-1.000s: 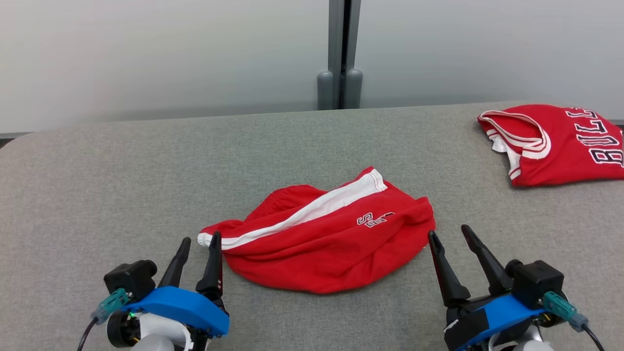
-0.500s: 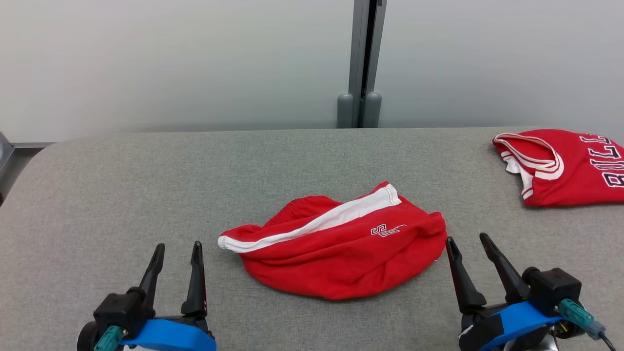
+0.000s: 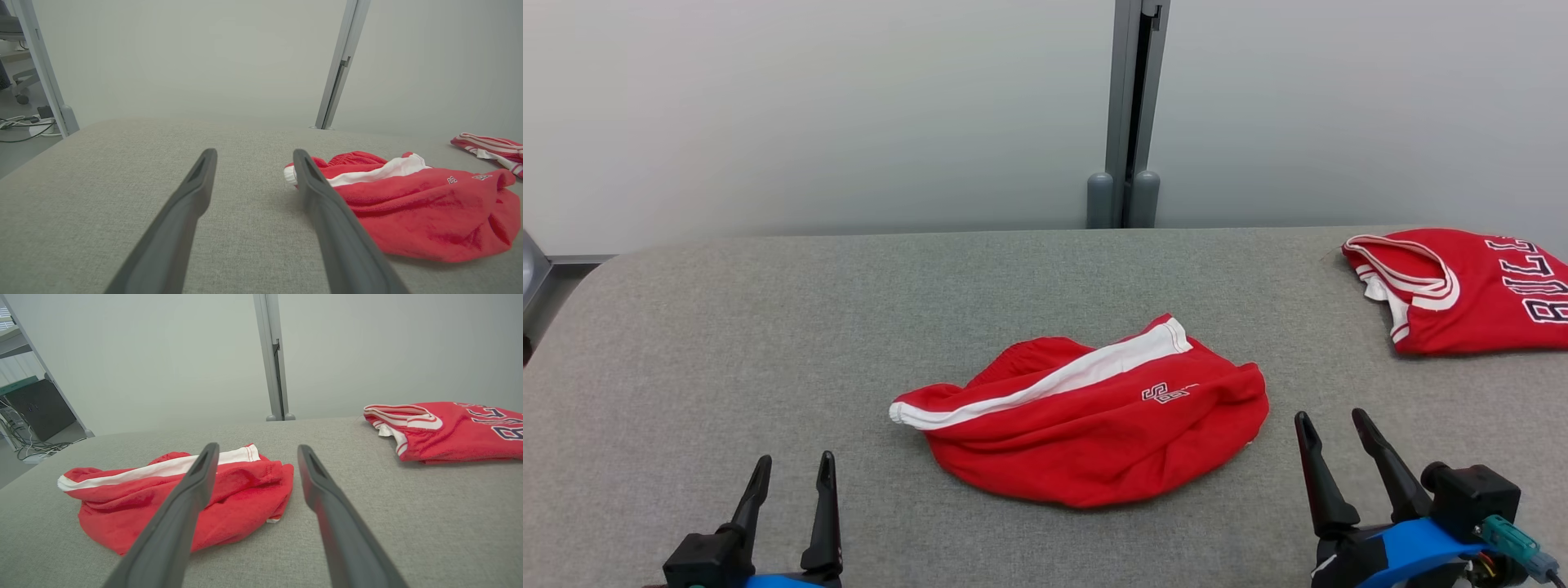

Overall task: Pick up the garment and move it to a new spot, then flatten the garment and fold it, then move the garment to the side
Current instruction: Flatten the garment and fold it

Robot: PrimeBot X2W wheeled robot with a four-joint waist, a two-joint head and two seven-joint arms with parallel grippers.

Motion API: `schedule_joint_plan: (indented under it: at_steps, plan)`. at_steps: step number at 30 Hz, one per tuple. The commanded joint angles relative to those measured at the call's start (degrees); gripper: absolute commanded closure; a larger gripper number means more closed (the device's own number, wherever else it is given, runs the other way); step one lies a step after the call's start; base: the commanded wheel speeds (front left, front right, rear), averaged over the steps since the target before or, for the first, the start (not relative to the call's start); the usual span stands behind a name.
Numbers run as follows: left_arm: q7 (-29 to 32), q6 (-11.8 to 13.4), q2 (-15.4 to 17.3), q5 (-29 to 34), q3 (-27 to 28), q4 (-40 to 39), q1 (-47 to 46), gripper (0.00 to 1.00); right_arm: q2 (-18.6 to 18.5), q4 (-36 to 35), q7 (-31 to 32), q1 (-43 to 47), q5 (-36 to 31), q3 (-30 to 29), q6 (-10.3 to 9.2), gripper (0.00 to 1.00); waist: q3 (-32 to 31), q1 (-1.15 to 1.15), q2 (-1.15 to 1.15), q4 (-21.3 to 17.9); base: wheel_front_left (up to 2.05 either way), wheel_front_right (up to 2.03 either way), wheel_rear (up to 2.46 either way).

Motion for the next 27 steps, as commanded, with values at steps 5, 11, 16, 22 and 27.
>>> schedule_joint_plan:
  at_steps: [5, 11, 16, 22, 27]
  plan:
    - [-0.23, -0.79, -0.81, 0.12, 1.96, 0.72, 0.69, 0.00, -0.13, 0.17, 0.19, 1.25, 0.42, -0.65, 0.03, 0.00, -0.13, 0.00, 0.00, -0.51, 0.00, 0.00, 0.00]
    - [-0.23, -2.21, -1.38, 0.71, 2.73, 1.86, 0.37, 0.00, -0.13, 0.01, 0.33, 1.30, 0.69, -0.38, 0.03, 0.00, 0.11, 0.00, 0.00, -0.80, 0.00, 0.00, 0.00]
    - [-0.23, -2.95, -1.69, 1.18, 3.11, 3.25, -0.25, 0.00, -0.13, 0.08, 0.32, 1.05, 0.81, 0.00, 0.03, 0.00, 0.33, 0.00, 0.00, -0.73, 0.00, 0.00, 0.00]
    - [-0.23, -3.44, -1.90, 1.34, 2.67, 4.86, -0.67, 0.00, -0.13, 0.34, 0.17, 0.67, 0.87, 0.66, 0.03, 0.00, 0.46, 0.00, 0.00, -1.02, 0.00, 0.00, 0.00]
    - [0.22, -3.23, -2.13, 1.42, 1.87, 5.10, -1.07, 0.00, -0.13, 0.34, 0.13, 0.52, 0.79, 0.95, 0.03, 0.00, 0.59, 0.00, 0.00, -1.35, 0.00, 0.00, 0.00]
